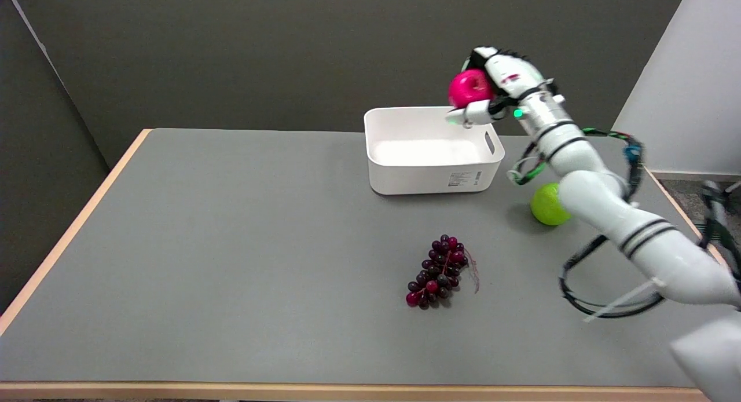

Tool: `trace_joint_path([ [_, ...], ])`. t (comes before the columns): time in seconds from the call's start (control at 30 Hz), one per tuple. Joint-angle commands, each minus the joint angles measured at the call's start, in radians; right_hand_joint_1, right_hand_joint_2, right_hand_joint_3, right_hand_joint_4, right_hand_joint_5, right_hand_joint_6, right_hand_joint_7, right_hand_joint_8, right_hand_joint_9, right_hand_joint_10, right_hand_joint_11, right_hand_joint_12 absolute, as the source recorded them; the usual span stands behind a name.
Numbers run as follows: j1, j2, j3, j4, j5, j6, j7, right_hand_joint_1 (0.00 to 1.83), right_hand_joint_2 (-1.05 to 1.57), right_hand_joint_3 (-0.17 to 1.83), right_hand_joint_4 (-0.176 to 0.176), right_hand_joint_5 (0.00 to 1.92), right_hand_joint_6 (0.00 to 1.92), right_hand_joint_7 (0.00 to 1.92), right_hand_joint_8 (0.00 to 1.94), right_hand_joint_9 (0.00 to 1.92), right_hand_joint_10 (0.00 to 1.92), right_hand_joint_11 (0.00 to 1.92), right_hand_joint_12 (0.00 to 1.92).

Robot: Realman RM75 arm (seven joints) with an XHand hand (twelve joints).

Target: Place the red apple into the white box.

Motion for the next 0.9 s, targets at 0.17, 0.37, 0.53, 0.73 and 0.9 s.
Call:
trace_joint_path([
  [0.17,0.357,-0.276,-0.282,-0.526,0.015,0.039,0.002,1.04,1.40,0.14,-0.176,0.39,1.83,0.43,1.89,0.59,1.92,0.35,1.92],
  [0.37,0.278,-0.243,-0.251,-0.396,0.155,0.045,0.002,0.91,1.11,0.62,-0.037,0.28,1.41,0.32,1.69,0.45,1.78,0.09,1.88],
  [0.53,0.169,-0.163,-0.197,-0.211,0.162,0.043,-0.006,0.65,0.77,0.97,0.081,0.26,0.72,0.31,0.54,0.32,0.91,0.11,1.30],
  [0.73,0.026,-0.054,-0.130,0.000,0.162,0.071,-0.006,0.59,0.78,0.89,0.093,0.26,0.65,0.24,0.33,0.19,0.68,0.06,1.14],
  [0.9,-0.110,-0.006,-0.045,0.095,0.162,0.136,0.002,0.49,0.72,0.92,0.098,0.26,0.55,0.22,0.30,0.14,0.62,0.03,1.15],
])
